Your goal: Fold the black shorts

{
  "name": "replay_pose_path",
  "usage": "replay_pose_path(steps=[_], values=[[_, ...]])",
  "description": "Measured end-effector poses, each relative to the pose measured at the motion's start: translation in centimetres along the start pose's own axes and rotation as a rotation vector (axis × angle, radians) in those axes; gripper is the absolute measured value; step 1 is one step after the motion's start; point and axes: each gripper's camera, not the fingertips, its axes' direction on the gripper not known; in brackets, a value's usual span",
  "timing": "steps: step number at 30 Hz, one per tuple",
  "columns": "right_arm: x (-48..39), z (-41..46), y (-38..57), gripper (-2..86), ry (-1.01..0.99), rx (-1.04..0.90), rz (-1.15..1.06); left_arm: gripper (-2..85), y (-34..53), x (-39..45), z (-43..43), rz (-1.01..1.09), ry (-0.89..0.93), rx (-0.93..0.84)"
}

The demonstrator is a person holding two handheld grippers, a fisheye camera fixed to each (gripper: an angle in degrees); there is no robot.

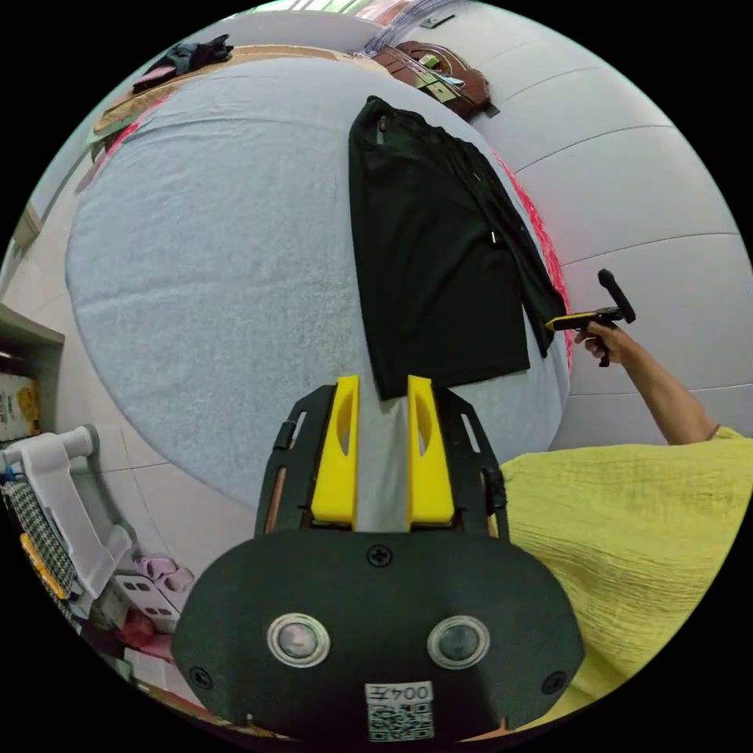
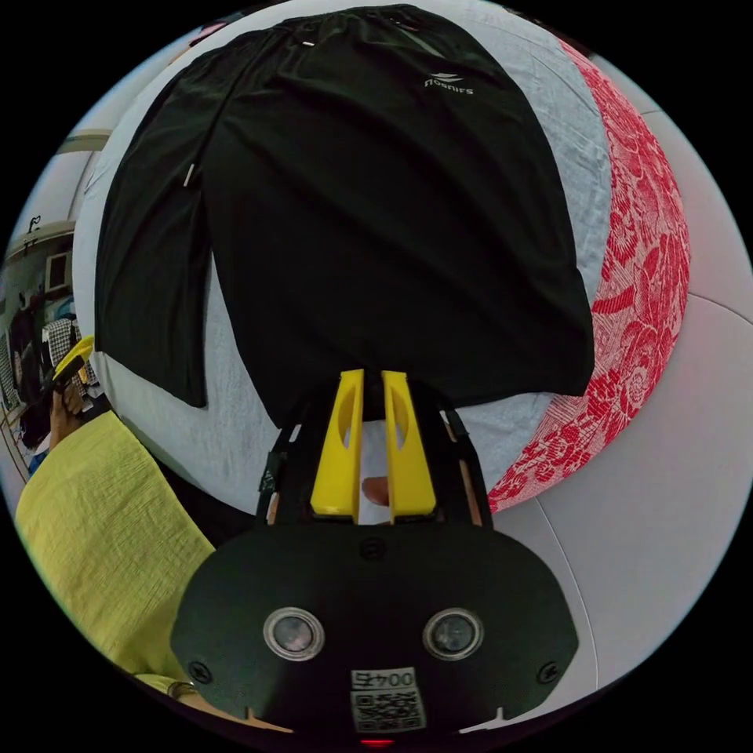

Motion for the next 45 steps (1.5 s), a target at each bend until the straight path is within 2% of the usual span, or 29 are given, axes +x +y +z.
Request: replay_pose_path(steps=[5, 9, 13, 15, 22, 26, 30, 34, 39, 40, 43, 45], values=[[-0.4, 0.4, -0.5, 5.6, 0.011, -0.044, 0.002, 7.1, -3.7, 4.6, -2.3, 0.211, -0.102, 0.013], [-0.6, 0.5, -0.6, 5.7, 0.020, -0.074, 0.005, 5.5, -9.6, 9.6, 0.4, 0.387, -0.171, -0.066], [-1.2, 0.3, 0.3, 5.7, 0.064, -0.072, -0.046, 3.2, -14.2, 11.9, 6.0, 0.430, -0.263, -0.275], [-1.2, 0.2, 0.9, 5.7, 0.074, -0.061, -0.054, 2.2, -15.9, 13.5, 7.4, 0.469, -0.347, -0.286], [-0.7, -1.0, 3.5, 5.6, 0.089, -0.041, -0.028, 1.3, -19.0, 16.6, 8.9, 0.520, -0.400, -0.341], [-0.7, -1.9, 4.5, 5.6, 0.128, -0.087, -0.052, 1.2, -20.8, 19.2, 10.3, 0.681, -0.468, -0.403], [-0.2, -3.0, 6.6, 5.4, 0.144, -0.074, -0.079, 1.3, -23.3, 20.5, 11.4, 0.616, -0.498, -0.434], [1.9, -4.6, 11.4, 5.1, 0.095, 0.074, -0.070, 1.5, -25.3, 21.0, 11.9, 0.637, -0.472, -0.465], [3.9, -6.1, 17.7, 8.5, 0.053, 0.272, -0.083, 3.1, -29.5, 20.2, 12.7, 0.481, -0.373, -0.529], [4.9, -6.6, 19.4, 11.9, -0.009, 0.333, -0.073, 3.5, -29.9, 20.1, 12.7, 0.473, -0.360, -0.534], [8.9, -8.9, 25.4, 13.2, -0.130, 0.584, 0.043, 6.1, -31.3, 20.0, 12.7, 0.484, -0.253, -0.563], [12.3, -10.5, 29.5, 13.3, -0.167, 0.752, 0.163, 7.6, -33.2, 20.9, 11.2, 0.520, -0.225, -0.475]])
